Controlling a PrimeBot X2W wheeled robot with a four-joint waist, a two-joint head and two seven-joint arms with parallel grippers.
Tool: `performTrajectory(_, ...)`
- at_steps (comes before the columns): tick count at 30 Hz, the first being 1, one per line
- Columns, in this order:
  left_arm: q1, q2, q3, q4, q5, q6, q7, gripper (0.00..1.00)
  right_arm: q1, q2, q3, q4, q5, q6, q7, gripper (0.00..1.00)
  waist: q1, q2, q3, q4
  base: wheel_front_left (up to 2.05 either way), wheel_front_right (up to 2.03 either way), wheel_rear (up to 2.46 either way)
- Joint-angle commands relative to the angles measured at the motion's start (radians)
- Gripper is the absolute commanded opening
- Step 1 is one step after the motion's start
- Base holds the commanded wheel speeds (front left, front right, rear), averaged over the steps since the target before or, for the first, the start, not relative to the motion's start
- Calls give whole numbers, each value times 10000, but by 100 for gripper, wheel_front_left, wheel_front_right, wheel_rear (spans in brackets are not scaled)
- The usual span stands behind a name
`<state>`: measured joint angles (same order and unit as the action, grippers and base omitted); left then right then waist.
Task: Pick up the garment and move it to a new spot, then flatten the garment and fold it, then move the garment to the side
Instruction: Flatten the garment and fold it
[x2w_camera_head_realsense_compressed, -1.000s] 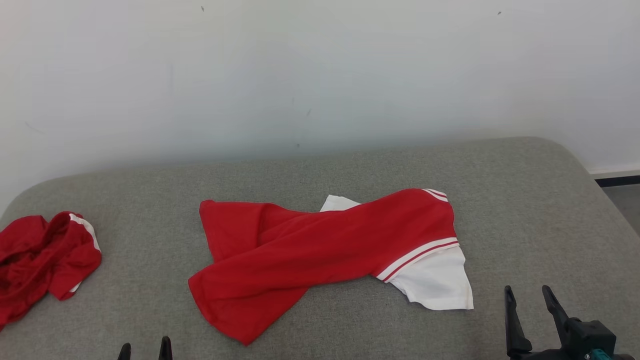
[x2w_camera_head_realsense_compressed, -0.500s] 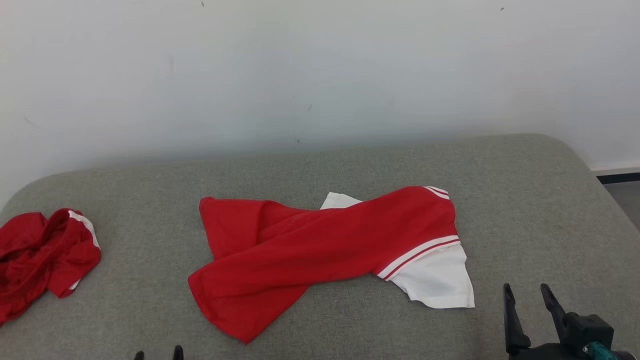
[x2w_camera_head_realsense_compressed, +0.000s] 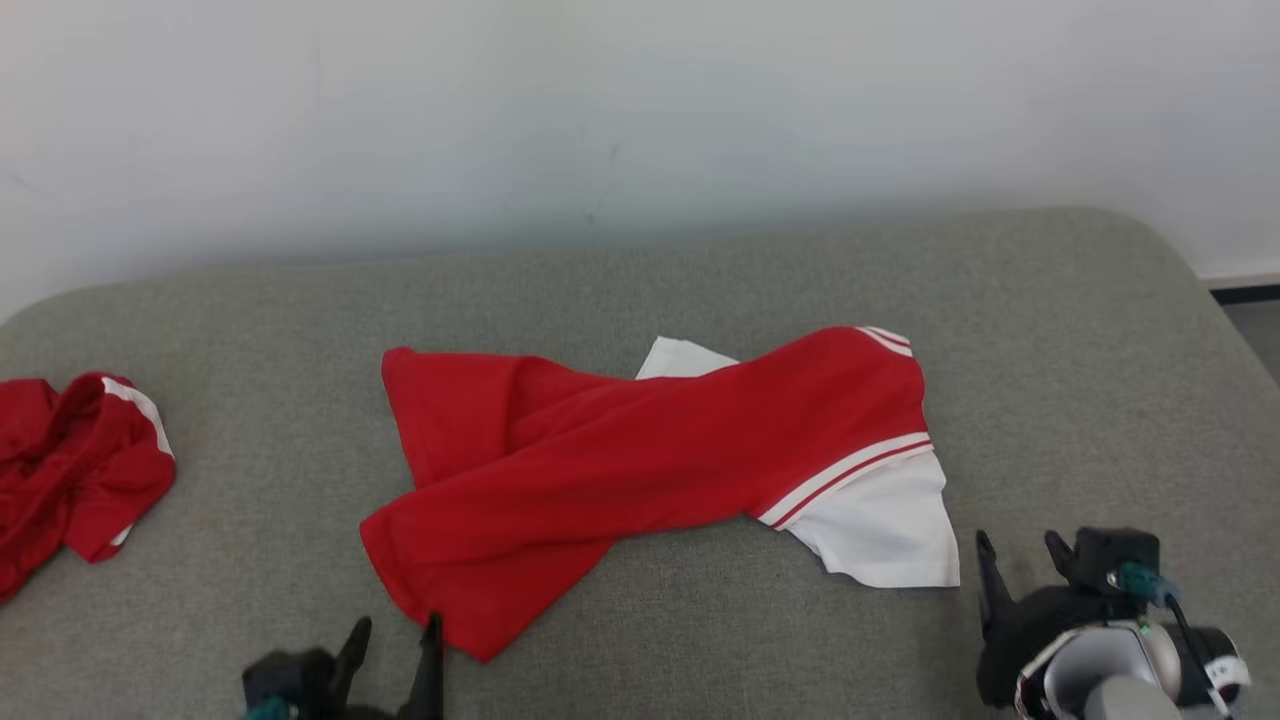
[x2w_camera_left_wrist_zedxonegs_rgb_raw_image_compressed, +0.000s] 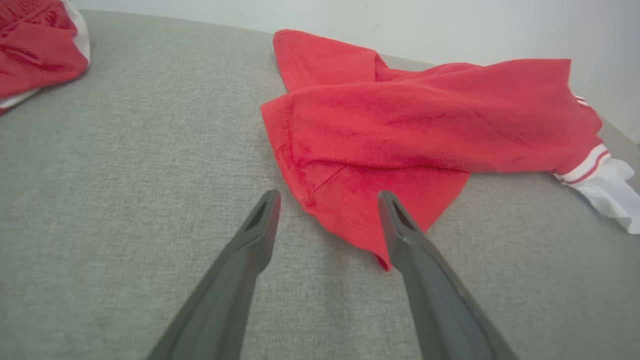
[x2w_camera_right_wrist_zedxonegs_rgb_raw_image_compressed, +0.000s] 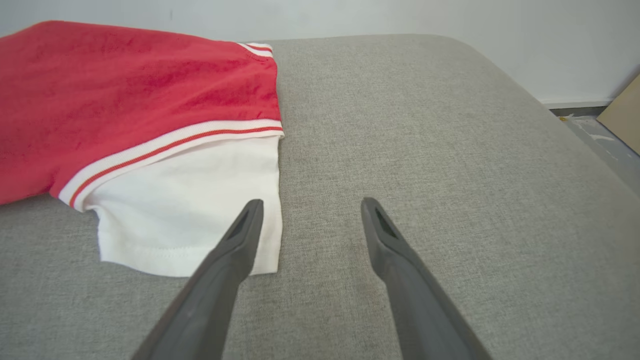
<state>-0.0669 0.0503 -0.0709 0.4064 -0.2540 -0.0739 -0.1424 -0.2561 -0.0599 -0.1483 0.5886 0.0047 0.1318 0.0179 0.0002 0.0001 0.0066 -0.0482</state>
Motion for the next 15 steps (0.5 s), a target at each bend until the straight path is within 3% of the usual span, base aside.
performTrajectory(1, -430, 12, -24, 229, -216, 143, 124, 100, -390, 45, 30, 197, -145, -24, -7, 100, -2, -1, 513, 23, 0, 0, 0)
performTrajectory(4, -1070, 11, -120, 828, -320, 503, 360, 100, -872, 52, -59, 848, -479, -24, 59, 100, -2, -1, 884, 41, 0, 0, 0)
performTrajectory(15, -2337, 19, -309, 2511, -603, 1134, 587, 100, -2155, 97, -287, 2656, -874, -24, -283, 100, -2, -1, 1582, 65, 0, 0, 0)
